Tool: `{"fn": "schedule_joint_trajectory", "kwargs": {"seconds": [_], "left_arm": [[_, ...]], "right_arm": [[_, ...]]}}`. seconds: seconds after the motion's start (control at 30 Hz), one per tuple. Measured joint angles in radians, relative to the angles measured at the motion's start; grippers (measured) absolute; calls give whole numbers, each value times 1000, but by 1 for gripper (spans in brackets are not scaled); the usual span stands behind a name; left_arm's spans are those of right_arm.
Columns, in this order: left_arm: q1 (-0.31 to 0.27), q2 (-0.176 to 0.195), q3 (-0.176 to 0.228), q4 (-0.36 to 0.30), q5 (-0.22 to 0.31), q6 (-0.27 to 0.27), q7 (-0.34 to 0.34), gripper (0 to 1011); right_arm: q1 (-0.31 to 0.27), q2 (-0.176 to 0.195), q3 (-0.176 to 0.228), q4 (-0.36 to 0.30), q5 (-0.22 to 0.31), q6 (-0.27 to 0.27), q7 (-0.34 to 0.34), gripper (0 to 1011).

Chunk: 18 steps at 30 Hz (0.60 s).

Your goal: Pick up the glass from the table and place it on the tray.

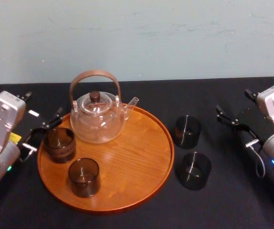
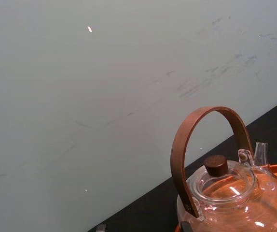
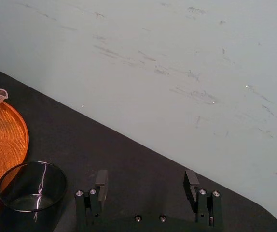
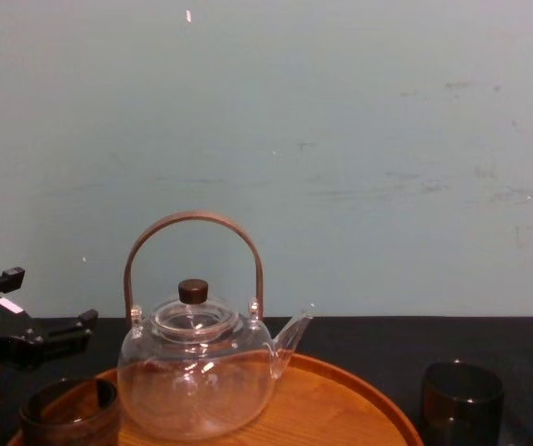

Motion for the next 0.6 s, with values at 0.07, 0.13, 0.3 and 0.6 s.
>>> {"fn": "schedule_joint_trajectory", "kwargs": {"seconds": [0.07,0.13,0.3,0.6], "left_arm": [[0,0,0,0,0,0,0,1001],[0,0,0,0,0,0,0,1001],[0,0,0,0,0,0,0,1001],[0,0,0,0,0,0,0,1001]], "right_arm": [[0,0,0,0,0,0,0,1002],[0,0,0,0,0,0,0,1002],[0,0,0,0,0,0,0,1002],[0,0,0,0,0,0,0,1002]]}}
